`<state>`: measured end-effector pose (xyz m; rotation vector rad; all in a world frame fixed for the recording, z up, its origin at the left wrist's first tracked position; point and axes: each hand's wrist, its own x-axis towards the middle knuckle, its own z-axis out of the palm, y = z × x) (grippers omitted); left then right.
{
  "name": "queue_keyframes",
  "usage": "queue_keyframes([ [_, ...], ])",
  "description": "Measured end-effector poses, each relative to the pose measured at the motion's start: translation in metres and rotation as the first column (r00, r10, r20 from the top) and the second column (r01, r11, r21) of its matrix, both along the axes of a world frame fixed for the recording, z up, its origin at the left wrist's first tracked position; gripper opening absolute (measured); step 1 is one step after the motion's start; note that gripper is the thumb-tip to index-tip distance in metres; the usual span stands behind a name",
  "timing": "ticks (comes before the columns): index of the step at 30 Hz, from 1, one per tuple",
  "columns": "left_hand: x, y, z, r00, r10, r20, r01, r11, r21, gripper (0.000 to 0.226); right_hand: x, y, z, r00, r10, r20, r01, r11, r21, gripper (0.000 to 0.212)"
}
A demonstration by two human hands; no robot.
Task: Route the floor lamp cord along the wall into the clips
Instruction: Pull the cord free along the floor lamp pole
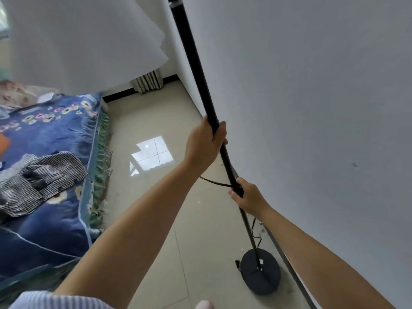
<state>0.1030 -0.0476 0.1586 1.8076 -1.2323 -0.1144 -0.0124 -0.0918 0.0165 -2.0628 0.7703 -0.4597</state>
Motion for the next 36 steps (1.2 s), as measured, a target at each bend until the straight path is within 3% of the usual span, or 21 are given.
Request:
queue_keyframes([
  [6,0.102,0.032,-0.014,0.984,0.094,-0.153,-0.106,0.992,-0.074,0.034,0.093,0.019,-0.005,0.991,0.114,-0.070,-0.119,0.990,-0.076,0.007],
  [12,0.245,0.044,-0.017,0.959,0.098,-0.266,-0.132,0.985,-0.114,0.033,0.222,0.021,0.018,0.930,0.255,-0.266,-0.284,0.956,-0.076,0.014],
  [20,0.447,0.032,0.025,0.953,0.055,-0.298,-0.128,0.964,-0.232,0.033,0.416,0.001,0.074,0.876,0.335,-0.346,-0.378,0.924,-0.065,0.013],
  [36,0.855,-0.149,0.064,0.956,0.125,-0.267,-0.208,0.927,-0.312,0.035,0.840,-0.181,0.102,0.870,0.396,-0.293,-0.433,0.899,-0.070,0.015],
])
